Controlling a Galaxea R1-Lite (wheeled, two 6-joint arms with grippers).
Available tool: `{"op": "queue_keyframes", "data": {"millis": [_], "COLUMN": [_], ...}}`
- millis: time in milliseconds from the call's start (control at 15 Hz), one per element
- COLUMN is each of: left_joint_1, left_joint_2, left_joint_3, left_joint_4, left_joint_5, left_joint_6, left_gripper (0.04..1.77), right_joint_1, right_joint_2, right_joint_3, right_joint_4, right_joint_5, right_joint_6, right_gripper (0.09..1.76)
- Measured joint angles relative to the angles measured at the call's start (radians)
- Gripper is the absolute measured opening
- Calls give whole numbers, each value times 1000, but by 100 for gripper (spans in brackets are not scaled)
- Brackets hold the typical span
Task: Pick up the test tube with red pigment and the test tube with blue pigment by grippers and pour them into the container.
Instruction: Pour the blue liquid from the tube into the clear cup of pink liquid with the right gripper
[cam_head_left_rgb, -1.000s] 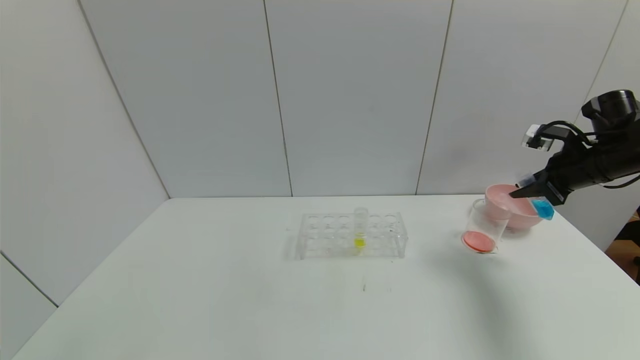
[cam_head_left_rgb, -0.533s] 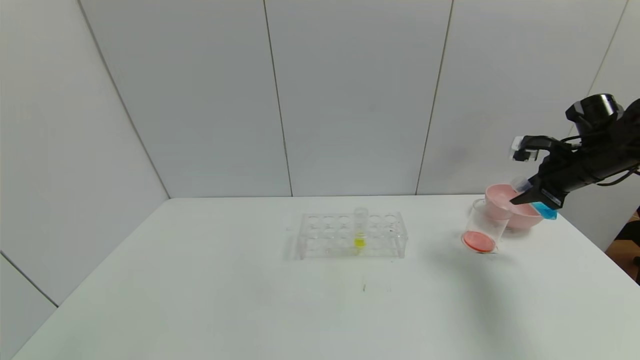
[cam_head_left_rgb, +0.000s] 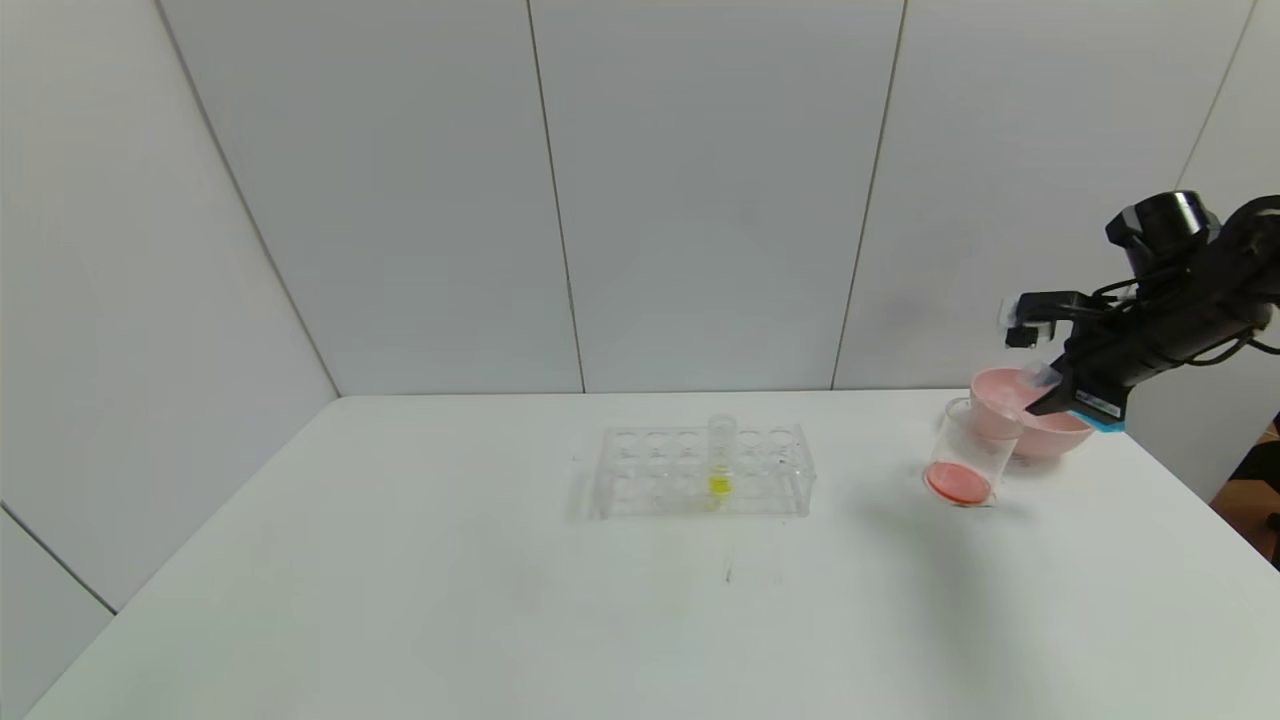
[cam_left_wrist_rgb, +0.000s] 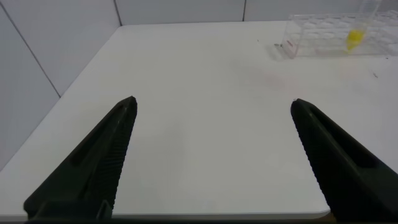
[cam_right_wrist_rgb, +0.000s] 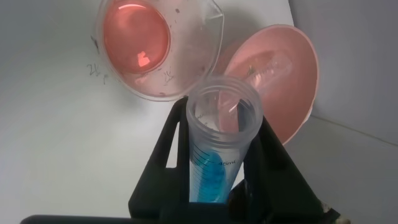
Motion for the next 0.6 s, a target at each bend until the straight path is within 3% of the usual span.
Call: {"op": "queue_keyframes", "data": {"millis": [600], "left_joint_1": [0], "left_joint_2": [0], "left_joint_3": [0], "left_joint_4": [0], "left_joint_5": [0], "left_joint_6": [0], "left_gripper": [176], "right_joint_1": [72], "right_joint_2": [8], "right_joint_3": [0], "right_joint_4": [-1], "right_joint_5": [-200], "right_joint_6": [-49], "right_gripper": [55]}}
